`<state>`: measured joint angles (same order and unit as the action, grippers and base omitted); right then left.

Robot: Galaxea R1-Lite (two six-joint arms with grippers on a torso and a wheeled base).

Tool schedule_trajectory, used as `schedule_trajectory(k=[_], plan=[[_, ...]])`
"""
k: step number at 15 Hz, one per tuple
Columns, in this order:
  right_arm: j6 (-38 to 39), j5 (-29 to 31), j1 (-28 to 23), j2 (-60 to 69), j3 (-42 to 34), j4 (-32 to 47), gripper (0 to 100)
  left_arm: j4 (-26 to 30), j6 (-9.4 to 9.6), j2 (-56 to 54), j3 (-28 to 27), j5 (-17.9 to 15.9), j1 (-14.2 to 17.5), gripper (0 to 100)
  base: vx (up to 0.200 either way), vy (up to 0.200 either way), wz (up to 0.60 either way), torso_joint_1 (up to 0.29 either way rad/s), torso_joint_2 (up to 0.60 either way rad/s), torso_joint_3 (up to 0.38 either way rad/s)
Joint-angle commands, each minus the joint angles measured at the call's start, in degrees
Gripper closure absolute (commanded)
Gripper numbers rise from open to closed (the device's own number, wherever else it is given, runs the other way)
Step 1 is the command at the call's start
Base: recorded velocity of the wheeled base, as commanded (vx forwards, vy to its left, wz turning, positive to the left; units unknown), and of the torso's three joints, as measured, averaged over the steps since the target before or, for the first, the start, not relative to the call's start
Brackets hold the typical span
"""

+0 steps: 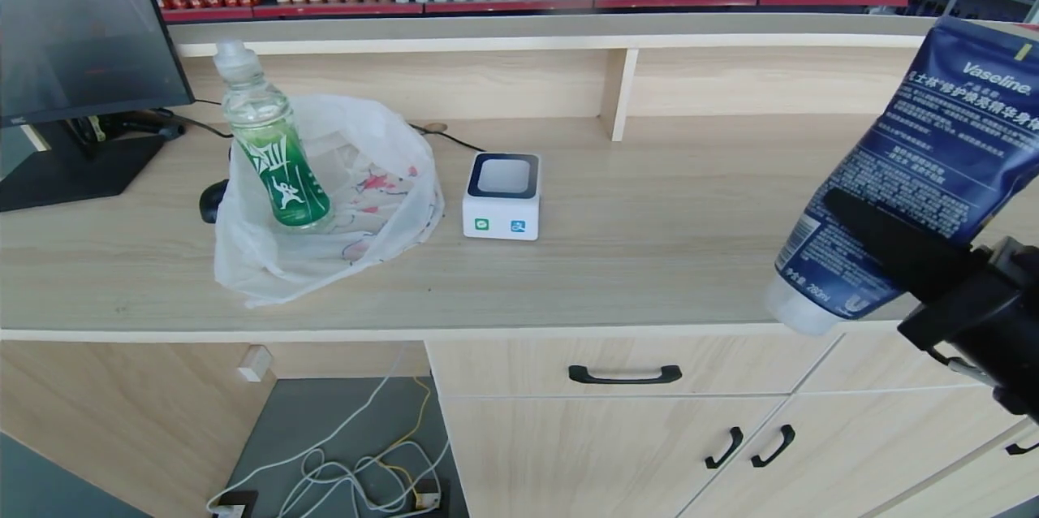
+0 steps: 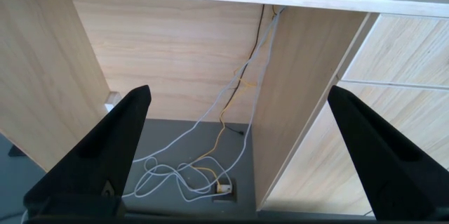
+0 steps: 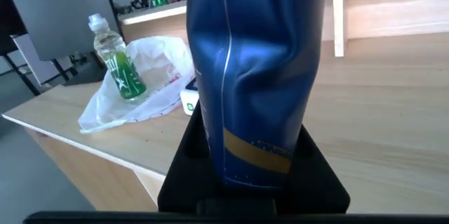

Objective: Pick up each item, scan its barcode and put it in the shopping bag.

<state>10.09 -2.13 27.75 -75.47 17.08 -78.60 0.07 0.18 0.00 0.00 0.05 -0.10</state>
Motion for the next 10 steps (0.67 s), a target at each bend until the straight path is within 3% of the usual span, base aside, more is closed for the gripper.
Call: schedule_trajectory(k=[1,4,10], plan=[[2.9,-0.7,1.1,-4.0,2.9,0.0,100,0.0,-0.01,0.1,0.0,0.0,0.0,0,0.000,0.000,0.00,0.000,0.00,0.000],[11.2,-5.2,5.5,-7.4,4.0,0.0,100,-0.1,-0.01,0.0,0.0,0.0,0.0,0,0.000,0.000,0.00,0.000,0.00,0.000],[24.6,-6.2,15.7,-8.0,6.3,-1.8,100,0.0,-0.01,0.0,0.0,0.0,0.0,0,0.000,0.000,0.00,0.000,0.00,0.000]])
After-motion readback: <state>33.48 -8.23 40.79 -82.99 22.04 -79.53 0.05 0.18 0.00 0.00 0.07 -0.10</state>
